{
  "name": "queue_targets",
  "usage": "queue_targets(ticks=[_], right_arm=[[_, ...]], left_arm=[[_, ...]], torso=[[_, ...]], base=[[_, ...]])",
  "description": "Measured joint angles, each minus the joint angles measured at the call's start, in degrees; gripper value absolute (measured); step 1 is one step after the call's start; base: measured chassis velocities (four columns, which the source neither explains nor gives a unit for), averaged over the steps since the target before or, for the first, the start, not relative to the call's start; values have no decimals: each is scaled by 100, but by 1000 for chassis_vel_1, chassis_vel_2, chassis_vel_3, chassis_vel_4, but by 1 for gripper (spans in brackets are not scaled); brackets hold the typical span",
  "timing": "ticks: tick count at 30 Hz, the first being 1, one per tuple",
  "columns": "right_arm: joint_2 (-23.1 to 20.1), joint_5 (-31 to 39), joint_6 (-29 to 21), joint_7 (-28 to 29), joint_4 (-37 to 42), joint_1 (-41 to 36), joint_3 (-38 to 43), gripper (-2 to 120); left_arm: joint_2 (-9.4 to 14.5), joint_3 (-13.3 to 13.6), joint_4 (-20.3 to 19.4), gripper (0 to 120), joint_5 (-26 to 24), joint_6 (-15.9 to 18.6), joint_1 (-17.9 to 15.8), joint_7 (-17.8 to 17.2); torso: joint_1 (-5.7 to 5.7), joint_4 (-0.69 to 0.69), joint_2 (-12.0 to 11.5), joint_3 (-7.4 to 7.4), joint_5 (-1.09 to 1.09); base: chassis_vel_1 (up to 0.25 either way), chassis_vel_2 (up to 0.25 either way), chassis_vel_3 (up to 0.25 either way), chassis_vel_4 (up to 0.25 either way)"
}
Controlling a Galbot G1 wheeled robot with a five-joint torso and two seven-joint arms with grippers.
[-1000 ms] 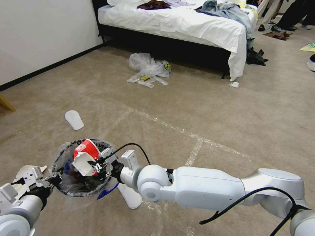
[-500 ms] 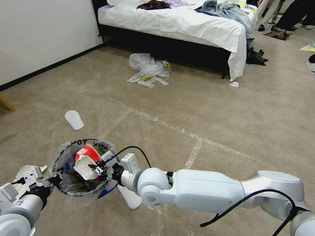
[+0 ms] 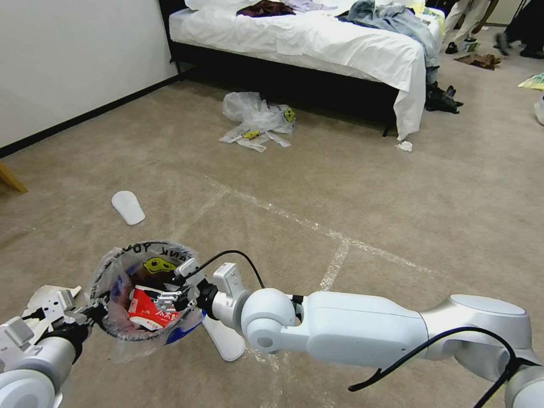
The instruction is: Pick up the trash bin and place the garbage on the floor into it.
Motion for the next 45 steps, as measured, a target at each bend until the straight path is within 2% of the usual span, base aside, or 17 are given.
queue_targets(ticks=[1,7,27,35,45], right_arm=[[-14,0,-3,9,28,0,41,95],[-117,79,-46,103,240,83,246,100],[-595,267,-166,279,745,198,703,100],[-930,217,-169,280,904,99,960,100],[-1289,105,-156,133,1073,-165,1506,100]], left_arm=[[-10,9,4,1,19,-2,9,7],[-7,-9,5,1,34,-6,13,20],[16,-49,38,1,30,-8,12,20],[18,-101,44,1,16,-10,10,20],[91,-310,65,1,-38,-11,29,7]], torso=[[0,1,0,0,0],[0,0,0,0,0],[0,0,0,0,0],[0,0,0,0,1],[0,0,0,0,1]], base=[[0,0,0,0],[0,0,0,0],[0,0,0,0],[0,0,0,0],[0,0,0,0]])
